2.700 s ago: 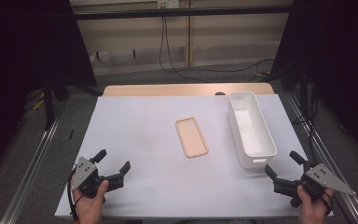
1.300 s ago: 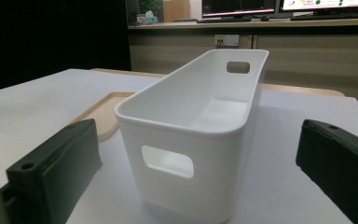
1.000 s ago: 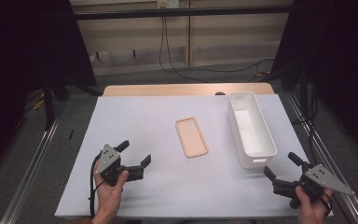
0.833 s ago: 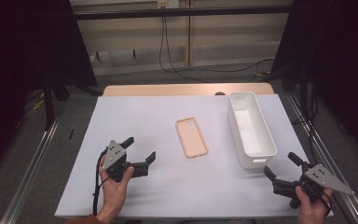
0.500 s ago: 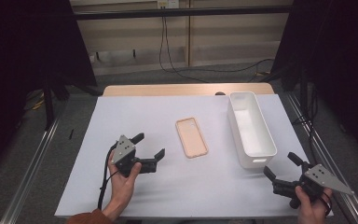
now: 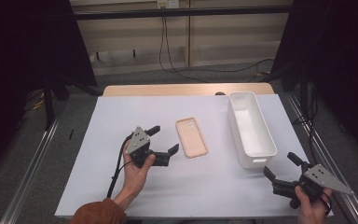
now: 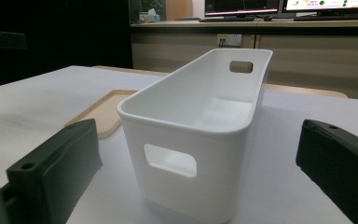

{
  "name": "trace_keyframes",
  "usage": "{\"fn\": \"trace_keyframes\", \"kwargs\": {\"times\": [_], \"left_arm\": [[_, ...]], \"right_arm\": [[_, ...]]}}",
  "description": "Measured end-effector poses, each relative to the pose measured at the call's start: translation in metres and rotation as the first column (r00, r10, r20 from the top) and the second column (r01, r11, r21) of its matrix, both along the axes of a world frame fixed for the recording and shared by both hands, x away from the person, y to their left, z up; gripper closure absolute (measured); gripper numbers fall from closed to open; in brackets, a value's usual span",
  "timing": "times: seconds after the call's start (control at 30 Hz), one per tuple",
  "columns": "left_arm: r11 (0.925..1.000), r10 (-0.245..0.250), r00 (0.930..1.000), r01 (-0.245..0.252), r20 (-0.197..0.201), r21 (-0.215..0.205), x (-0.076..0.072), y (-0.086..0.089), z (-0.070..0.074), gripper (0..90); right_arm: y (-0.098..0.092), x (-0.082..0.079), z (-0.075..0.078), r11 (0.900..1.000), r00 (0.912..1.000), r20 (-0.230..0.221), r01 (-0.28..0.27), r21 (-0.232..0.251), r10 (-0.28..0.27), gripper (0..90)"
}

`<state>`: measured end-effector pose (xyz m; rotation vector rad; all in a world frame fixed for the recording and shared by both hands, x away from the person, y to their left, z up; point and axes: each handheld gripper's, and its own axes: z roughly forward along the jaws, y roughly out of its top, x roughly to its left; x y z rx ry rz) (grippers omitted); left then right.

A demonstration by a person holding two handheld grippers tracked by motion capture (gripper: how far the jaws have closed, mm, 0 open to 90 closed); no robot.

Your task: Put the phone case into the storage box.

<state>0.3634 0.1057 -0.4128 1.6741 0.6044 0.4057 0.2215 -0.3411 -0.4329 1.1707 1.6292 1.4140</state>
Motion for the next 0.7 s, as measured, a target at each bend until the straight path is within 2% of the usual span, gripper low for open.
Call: {"fn": "trace_keyframes", "kwargs": {"times": [0.07, 0.23, 0.33, 0.47, 0.57, 0.7], "left_arm": [[0.9998, 0.004, 1.0, -0.004, 0.007, -0.018, 0.006, -0.004, 0.004, 3.0], [0.9998, 0.014, 0.9998, -0.014, 0.015, -0.016, 0.011, -0.012, 0.012, 2.4], [0.9993, 0.016, 0.9997, -0.015, 0.017, -0.035, 0.014, -0.019, 0.017, 2.0], [0.9998, 0.002, 0.9996, -0.001, 0.03, -0.02, 0.019, -0.03, 0.023, 2.0], [1.0, -0.002, 0.9997, 0.002, 0.024, -0.006, 0.023, -0.039, 0.022, 2.1], [0.9994, -0.031, 0.9991, 0.03, 0.03, 0.014, 0.026, -0.053, 0.02, 3.0]], "right_arm": [[0.0, 0.0, 0.0, 1.0, 1.0, 0.0, 0.001, 0.004, -0.001, 0.0], [0.001, 0.0, 0.0, 1.0, 1.0, 0.003, 0.001, -0.001, -0.001, 0.0], [0.001, 0.0, 0.0, 1.0, 1.0, 0.004, -0.002, -0.003, 0.002, 0.0], [0.001, 0.001, 0.0, 1.0, 1.0, 0.003, -0.001, -0.001, 0.001, 0.0], [0.001, 0.0, 0.0, 1.0, 1.0, 0.005, -0.001, -0.003, 0.001, 0.0], [0.0, 0.0, 0.0, 1.0, 1.0, 0.006, -0.003, -0.005, 0.003, 0.0]]}}
